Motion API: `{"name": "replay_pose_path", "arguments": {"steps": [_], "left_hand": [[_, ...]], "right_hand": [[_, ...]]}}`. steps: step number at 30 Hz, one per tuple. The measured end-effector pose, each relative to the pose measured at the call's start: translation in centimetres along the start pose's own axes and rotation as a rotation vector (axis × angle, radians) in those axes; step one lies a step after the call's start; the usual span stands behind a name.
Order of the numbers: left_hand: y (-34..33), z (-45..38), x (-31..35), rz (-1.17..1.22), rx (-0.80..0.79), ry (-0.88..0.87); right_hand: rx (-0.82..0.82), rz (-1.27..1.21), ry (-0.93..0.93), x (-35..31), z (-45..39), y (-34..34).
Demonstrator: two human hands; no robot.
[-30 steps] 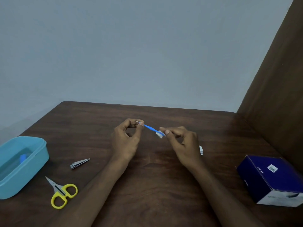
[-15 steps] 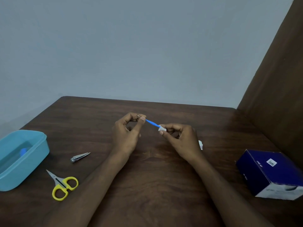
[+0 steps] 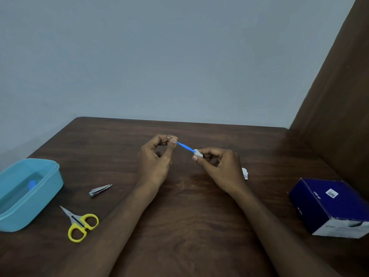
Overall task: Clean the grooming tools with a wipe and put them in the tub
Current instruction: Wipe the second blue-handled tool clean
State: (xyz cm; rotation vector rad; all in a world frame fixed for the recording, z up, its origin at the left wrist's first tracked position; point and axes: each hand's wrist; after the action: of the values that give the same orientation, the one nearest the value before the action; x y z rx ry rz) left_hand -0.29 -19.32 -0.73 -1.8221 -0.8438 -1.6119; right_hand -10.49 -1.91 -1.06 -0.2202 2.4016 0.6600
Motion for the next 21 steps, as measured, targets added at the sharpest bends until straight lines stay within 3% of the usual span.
{"name": "replay_pose_path", "arguments": {"steps": [16,21], "left_hand": [[0.03,-0.22,-0.13,0.075,0.024,0.044],[-0.01,-0.22,-0.12,0.071,0.012,0.035]], "right_hand": [[0.023,-0.163,-0.101,0.15,-0.11,0.17],[-0.004,-0.102,-0.077,0.12,-0.22,0.37]]}}
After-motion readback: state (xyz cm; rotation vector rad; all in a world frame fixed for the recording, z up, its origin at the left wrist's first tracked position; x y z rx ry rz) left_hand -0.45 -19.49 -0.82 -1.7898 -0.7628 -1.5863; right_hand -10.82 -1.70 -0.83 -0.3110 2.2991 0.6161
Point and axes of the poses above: each hand's wrist, its own z-axis away from the middle knuckle, its own y-axis out of the back of the hand, x = y × z, and after that the axes turned 15 degrees about y, right-handed
